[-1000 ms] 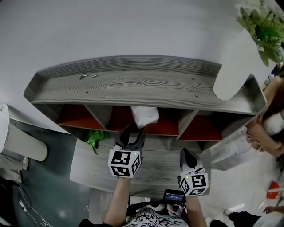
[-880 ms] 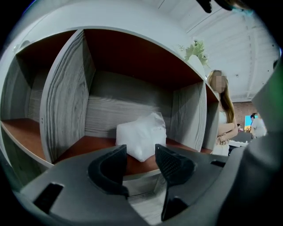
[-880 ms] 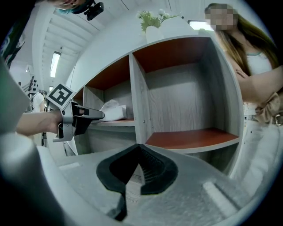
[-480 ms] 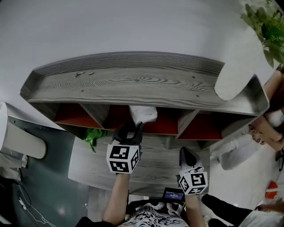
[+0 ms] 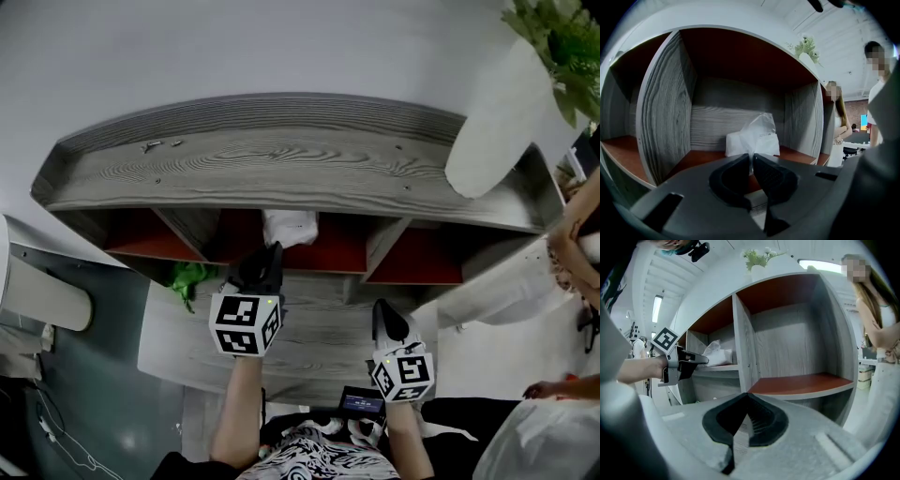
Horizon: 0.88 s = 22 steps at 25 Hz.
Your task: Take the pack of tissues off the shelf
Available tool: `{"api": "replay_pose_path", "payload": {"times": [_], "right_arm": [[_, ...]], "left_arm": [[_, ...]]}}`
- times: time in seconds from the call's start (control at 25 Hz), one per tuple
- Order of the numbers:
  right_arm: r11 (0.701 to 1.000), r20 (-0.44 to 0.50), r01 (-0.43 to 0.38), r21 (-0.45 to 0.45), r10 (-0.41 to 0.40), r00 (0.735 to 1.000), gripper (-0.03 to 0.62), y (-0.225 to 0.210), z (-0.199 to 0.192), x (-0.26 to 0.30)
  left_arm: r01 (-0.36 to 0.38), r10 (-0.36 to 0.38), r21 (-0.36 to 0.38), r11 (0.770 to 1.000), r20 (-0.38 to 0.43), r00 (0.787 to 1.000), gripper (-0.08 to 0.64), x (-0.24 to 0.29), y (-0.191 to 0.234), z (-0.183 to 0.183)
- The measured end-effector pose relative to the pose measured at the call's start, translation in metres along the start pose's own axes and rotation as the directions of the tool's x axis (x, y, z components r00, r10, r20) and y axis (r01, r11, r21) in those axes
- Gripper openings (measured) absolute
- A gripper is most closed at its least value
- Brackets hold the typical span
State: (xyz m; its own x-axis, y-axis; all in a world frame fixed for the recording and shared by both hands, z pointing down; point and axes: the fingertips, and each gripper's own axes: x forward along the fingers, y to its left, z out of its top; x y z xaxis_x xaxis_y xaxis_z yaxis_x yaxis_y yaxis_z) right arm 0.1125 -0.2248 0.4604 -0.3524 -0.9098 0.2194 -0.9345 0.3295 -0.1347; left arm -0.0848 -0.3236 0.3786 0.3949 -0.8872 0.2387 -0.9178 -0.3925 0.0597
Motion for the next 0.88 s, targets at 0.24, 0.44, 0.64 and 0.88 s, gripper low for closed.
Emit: {"api": "replay_pose_path", "payload": {"times": [0.24, 0.44, 0.64, 0.88], "right_arm": [[1.000, 0.007, -0.005, -0.003, 0.005, 1.000, 0.005, 0.000, 0.002, -0.003], [1.000, 0.010, -0.018, -0.006, 0.018, 1.000, 0.005, 0.006, 0.003, -0.009], [1.000, 0.015, -0.027, -0.015, 0.027, 1.000, 0.005, 0.012, 0.003, -0.016], [0.999, 0.025, -0.027, -0.023, 0.027, 0.999, 0.005, 0.018, 0.003, -0.031]], "left_arm": [[-0.023, 0.022, 0.033, 0.999, 0.049, 0.999, 0.023, -0.011, -0.002, 0.006], [-0.029, 0.027, 0.033, 0.999, 0.069, 0.997, 0.021, -0.024, -0.005, 0.005], [-0.020, 0.018, 0.029, 0.999, 0.071, 0.997, 0.020, -0.037, -0.009, 0.001], [-0.015, 0.013, 0.026, 1.000, 0.071, 0.997, 0.020, -0.057, -0.014, -0.003]]}}
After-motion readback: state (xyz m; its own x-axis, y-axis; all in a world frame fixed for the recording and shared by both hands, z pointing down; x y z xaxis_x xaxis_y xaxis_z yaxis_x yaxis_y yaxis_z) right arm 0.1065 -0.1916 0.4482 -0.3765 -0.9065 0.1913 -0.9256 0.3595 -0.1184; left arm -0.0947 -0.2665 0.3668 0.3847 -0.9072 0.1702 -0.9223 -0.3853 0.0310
